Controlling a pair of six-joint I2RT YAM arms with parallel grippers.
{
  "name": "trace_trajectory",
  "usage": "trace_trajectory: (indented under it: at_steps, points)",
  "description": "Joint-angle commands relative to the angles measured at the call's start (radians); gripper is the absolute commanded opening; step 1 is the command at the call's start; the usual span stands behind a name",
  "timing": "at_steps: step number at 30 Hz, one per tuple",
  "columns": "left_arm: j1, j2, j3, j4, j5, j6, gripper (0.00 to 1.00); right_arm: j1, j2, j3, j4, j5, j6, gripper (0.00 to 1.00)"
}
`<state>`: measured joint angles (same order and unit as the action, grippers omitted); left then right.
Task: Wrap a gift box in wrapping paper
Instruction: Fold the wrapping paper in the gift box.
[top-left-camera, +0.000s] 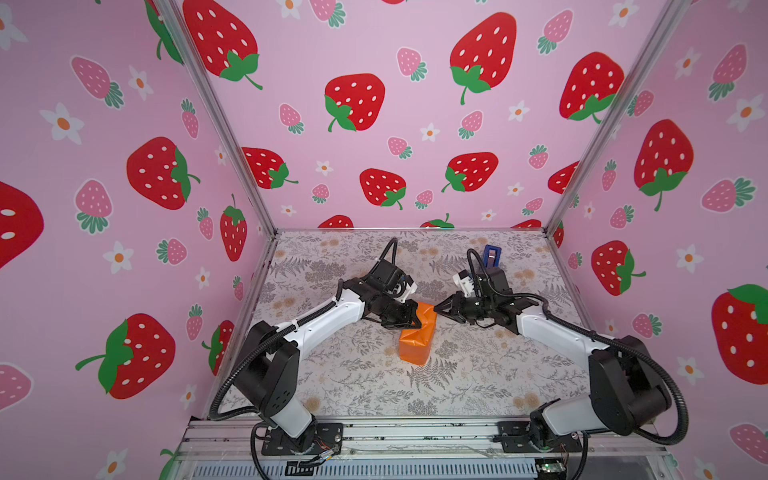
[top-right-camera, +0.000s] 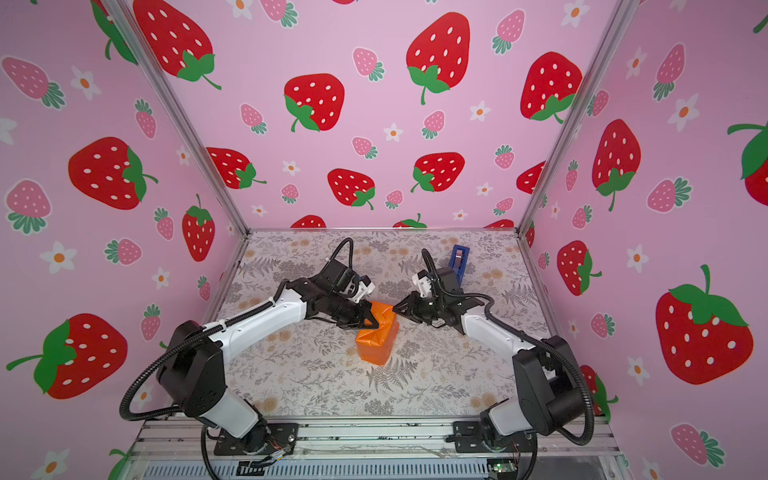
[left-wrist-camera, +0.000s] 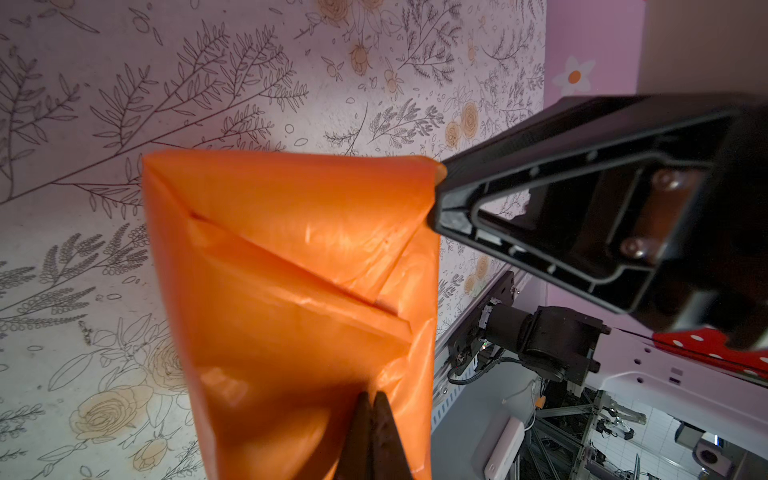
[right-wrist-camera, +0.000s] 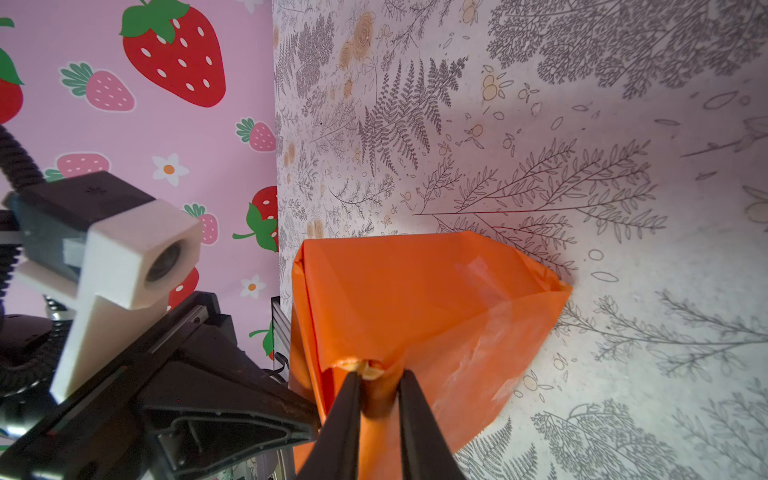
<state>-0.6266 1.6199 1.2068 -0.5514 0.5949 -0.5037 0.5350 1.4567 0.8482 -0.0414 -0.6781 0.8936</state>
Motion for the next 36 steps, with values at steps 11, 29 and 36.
trace_trajectory:
  at_steps: [11,29,36]
  points:
    - [-0.002,0.017,-0.043,-0.076,-0.045,0.008,0.0,0.006,-0.012,0.045,-0.035,0.023,-0.031,0.0]
    - [-0.003,0.011,-0.04,-0.088,-0.051,0.008,0.0,0.078,-0.031,0.07,0.029,-0.054,0.025,0.51]
    - [-0.002,0.012,-0.04,-0.093,-0.053,0.009,0.0,0.083,-0.024,0.054,-0.026,0.027,0.032,0.58]
